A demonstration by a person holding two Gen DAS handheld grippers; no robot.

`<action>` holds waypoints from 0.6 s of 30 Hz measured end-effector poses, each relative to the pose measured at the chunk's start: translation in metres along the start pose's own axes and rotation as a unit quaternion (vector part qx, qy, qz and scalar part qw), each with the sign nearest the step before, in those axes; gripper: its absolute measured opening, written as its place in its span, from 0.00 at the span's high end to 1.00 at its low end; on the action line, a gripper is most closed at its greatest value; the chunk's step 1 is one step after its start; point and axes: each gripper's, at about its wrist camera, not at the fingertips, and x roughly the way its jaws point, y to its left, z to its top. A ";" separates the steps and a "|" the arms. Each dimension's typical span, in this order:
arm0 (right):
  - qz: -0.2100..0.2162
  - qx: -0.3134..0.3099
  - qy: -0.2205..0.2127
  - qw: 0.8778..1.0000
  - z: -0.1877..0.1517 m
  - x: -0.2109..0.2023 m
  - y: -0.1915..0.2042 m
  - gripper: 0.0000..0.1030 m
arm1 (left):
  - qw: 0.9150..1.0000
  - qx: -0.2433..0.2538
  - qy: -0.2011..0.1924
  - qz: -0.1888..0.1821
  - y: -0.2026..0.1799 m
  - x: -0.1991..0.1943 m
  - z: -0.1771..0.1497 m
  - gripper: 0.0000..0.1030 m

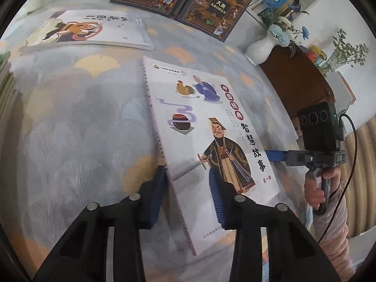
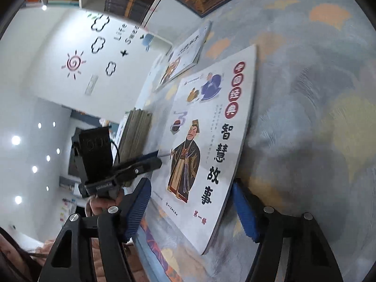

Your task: Organize books

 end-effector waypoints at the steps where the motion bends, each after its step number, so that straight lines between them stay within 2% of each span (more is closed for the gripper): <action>1: -0.002 -0.005 0.003 1.000 0.003 0.003 0.001 0.35 | 1.000 -0.001 -0.001 0.000 0.001 0.001 0.001 0.70; 3: -0.010 -0.011 0.005 1.000 0.006 0.007 0.004 0.41 | 1.000 -0.006 -0.004 -0.001 0.004 0.002 0.004 0.73; 5: -0.020 -0.009 -0.001 1.000 0.011 0.009 -0.002 0.63 | 1.000 0.001 -0.008 0.006 0.004 0.004 0.006 0.76; 6: -0.021 -0.004 -0.006 1.000 0.013 0.007 -0.008 0.71 | 1.000 0.007 -0.012 0.012 0.002 0.005 0.006 0.76; 7: -0.024 0.003 -0.015 1.000 0.013 0.006 -0.016 0.88 | 1.000 0.011 -0.015 0.015 0.002 0.005 0.006 0.76; 8: -0.021 0.006 -0.022 1.000 0.012 0.006 -0.022 0.91 | 1.000 0.015 -0.017 0.019 0.001 0.006 0.006 0.76; 10: -0.004 -0.005 -0.038 0.999 0.008 0.000 -0.026 0.92 | 0.999 0.027 -0.022 0.029 -0.002 0.007 0.006 0.76; 13: -0.036 -0.051 -0.055 0.997 0.002 0.003 -0.012 0.91 | 0.998 0.038 -0.031 0.047 -0.006 0.008 0.006 0.76; 18: -0.038 -0.053 -0.056 0.996 0.002 0.004 -0.010 0.90 | 0.998 0.036 -0.036 0.044 -0.002 0.008 0.007 0.75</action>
